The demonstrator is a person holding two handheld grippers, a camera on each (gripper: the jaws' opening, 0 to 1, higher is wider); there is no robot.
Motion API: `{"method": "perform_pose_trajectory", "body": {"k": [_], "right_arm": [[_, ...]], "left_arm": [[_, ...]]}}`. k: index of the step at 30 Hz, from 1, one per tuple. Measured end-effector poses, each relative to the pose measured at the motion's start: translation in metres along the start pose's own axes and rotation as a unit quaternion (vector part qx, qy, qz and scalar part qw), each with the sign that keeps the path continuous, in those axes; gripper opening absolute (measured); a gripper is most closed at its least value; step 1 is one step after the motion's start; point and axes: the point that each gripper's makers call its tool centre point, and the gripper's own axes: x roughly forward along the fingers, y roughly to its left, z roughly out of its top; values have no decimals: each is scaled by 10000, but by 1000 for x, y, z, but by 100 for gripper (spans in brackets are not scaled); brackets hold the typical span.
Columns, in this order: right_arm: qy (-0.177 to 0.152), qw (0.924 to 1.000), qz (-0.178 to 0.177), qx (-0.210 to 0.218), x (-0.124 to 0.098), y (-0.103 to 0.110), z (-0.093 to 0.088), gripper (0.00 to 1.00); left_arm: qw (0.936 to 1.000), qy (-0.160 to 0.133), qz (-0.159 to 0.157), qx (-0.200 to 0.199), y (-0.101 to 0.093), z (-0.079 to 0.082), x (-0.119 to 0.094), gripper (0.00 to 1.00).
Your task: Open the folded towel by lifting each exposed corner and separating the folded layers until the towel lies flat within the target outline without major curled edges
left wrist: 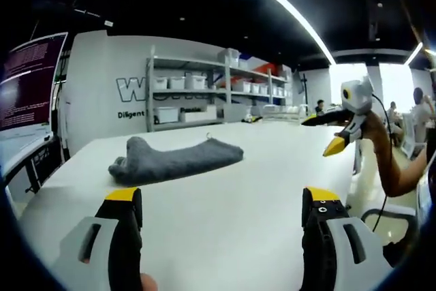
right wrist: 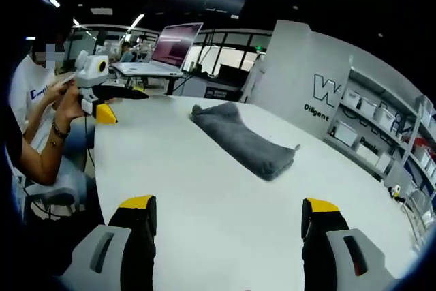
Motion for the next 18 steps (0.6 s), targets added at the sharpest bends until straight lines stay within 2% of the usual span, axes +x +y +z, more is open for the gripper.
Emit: {"method": "perform_pose_trajectory", "body": {"k": [3,6,9,10,14,15,17,18], "right_arm": [[-33,10000,-46,3,8,-6,10,89],[158,9998,58,-113,21,-6,14,89],[204,9996,193,-67,36,-8,21,89],[263,9994,157,178,42,-12,21,89],[308,9993,-59,186,59,-33,24,87],[260,9994,-73,233,62,-36,26,86],[90,9980,-115,618,71,-45,32,86],[87,9978,-167,631,74,-49,33,88]], "left_arm": [[10000,34,14,-37,2,-2,3,96],[10000,53,42,-15,2,-3,6,95],[10000,84,2,-41,1,-6,8,95],[9999,124,-4,-45,1,-9,9,95],[9998,160,-50,-87,0,-12,8,95],[9999,109,-47,-125,1,-10,8,95],[9998,-49,7,-202,4,-6,7,94],[9997,-94,18,-243,5,-5,6,94]]}}
